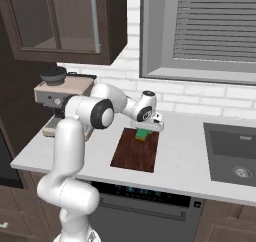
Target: Pick up the sponge from the counter and clean the cutting board by briefly scrubbing or pressing down on the cutting board. Once finished, release the sponge.
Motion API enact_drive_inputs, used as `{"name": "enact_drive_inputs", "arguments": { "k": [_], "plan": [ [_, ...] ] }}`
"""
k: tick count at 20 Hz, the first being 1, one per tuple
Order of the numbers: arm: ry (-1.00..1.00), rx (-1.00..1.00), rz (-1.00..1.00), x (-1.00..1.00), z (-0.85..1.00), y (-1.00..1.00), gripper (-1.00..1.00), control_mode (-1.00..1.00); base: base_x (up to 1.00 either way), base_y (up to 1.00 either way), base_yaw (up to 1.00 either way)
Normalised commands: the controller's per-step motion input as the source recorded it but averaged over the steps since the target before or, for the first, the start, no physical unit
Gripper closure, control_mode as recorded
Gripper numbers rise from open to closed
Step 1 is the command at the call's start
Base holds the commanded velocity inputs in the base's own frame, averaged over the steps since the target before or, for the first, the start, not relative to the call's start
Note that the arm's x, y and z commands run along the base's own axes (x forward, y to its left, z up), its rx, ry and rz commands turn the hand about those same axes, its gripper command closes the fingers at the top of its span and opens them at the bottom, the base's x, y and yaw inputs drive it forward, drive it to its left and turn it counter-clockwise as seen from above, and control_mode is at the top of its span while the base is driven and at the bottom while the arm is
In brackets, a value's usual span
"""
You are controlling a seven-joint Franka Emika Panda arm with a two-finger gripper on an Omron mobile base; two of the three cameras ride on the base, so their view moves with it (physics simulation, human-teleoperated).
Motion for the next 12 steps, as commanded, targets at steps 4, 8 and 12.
{"name": "enact_drive_inputs", "arguments": {
  "k": [4,8,12],
  "plan": [
    [0.0,0.02,0.0,0.07,-0.37,-0.78,1.0,-1.0,0.0,0.0,0.0],
    [0.0,0.0,0.0,0.0,-0.6,-0.62,1.0,-1.0,0.0,0.0,0.0],
    [0.07,0.0,0.01,-0.05,-0.88,-0.29,1.0,-1.0,0.0,0.0,0.0]
  ]
}}
